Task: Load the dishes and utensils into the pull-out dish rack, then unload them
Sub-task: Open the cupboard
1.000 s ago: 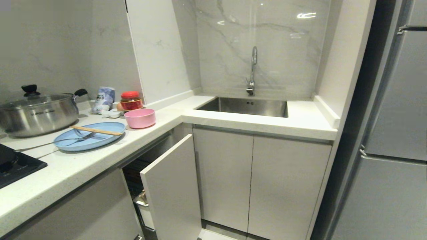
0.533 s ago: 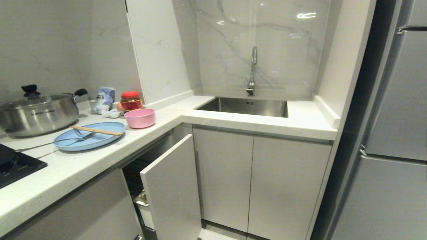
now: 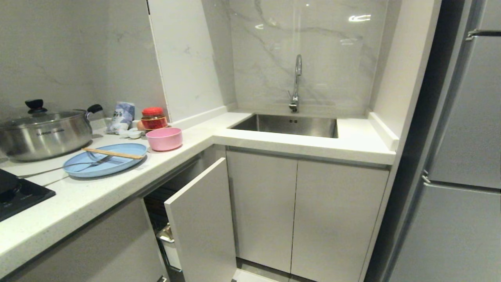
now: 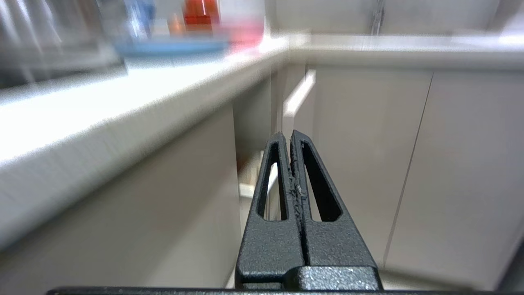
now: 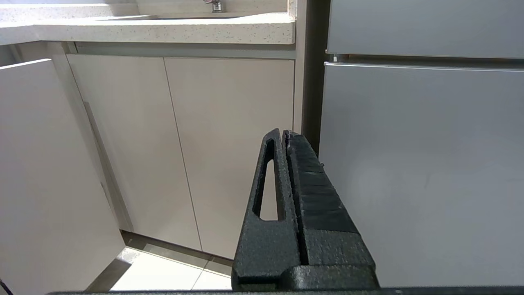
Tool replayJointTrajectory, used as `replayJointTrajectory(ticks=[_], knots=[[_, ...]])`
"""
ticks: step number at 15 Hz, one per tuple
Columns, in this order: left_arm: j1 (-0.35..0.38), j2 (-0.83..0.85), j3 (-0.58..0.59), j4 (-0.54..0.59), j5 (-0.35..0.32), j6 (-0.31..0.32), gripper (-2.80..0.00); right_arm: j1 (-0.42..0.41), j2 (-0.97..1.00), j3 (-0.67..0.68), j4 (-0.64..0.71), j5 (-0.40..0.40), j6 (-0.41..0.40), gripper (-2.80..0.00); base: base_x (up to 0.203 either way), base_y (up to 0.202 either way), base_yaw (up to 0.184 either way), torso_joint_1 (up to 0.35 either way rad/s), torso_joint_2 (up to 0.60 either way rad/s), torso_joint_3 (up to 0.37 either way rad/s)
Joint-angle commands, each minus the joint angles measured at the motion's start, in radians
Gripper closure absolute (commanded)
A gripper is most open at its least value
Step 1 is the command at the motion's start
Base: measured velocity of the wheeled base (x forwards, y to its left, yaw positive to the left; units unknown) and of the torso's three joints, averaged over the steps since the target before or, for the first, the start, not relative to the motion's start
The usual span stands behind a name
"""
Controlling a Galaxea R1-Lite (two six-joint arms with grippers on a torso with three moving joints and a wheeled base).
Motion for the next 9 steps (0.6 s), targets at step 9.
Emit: replayJointTrajectory(ticks=[9], knots=[[0.003,0.342,-0.719,0.241,0.002,0.073,0.0,0.0,-0.001,0.026,-0.001,0.0,0.0,0.0,0.0,0.0,0.0,0.0,0.0,0.0]])
